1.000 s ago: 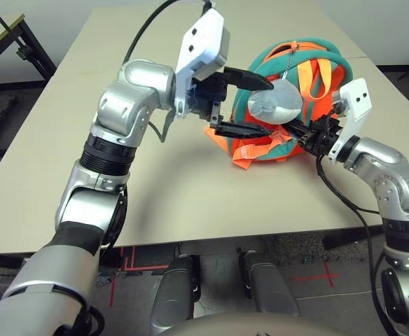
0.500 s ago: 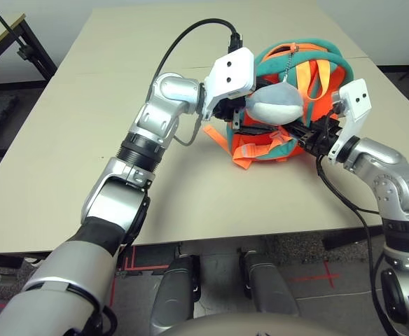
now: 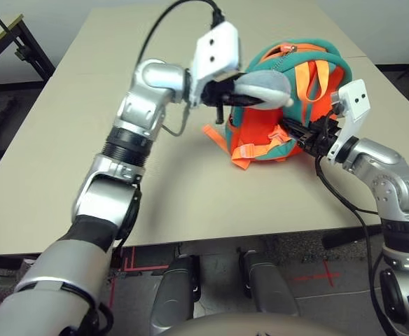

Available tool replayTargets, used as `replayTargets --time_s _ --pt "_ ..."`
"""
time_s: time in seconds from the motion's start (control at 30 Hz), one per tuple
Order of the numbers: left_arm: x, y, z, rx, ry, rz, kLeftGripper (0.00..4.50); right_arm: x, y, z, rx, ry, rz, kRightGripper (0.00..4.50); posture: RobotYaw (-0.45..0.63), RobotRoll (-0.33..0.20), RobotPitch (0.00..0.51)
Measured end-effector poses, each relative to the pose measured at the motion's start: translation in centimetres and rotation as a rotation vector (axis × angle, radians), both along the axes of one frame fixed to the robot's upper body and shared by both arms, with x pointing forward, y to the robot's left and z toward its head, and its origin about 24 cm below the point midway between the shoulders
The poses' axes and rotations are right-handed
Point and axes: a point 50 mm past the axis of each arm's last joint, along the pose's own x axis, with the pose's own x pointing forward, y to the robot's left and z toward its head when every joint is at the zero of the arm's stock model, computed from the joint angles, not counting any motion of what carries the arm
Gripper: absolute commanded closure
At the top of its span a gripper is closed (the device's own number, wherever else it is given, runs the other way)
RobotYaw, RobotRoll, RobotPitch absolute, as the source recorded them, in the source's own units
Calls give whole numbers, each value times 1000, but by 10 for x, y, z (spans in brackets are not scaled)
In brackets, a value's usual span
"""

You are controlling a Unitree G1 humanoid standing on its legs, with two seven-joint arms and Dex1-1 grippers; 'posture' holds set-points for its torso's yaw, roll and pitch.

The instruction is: Put the pencil case into the backpack and zip it.

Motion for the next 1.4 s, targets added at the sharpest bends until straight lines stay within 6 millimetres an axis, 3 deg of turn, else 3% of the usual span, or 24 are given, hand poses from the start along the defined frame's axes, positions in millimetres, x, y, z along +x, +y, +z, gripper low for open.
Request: replayTargets --time_s 0.23,0.33,0.47,0.97,1.2,1.4 --pt "-1 45 6 34 50 113 4125 3 2 0 3 0 9 4264 -170 0 148" --pt "0 62 -8 64 106 158 4139 5 2 -1 1 5 10 4264 -165 0 149" --pt "-1 69 -30 84 184 174 4140 5 3 -1 -1 2 13 4264 -163 0 150" --pt "4 53 -109 145 440 170 4141 9 2 0 -10 0 12 4264 -177 0 138" --pt "11 52 -135 169 505 191 4141 9 2 0 -10 0 12 4264 -179 0 129" --pt "16 46 -144 169 518 187 4141 11 2 0 -14 -1 9 4264 -179 0 125"
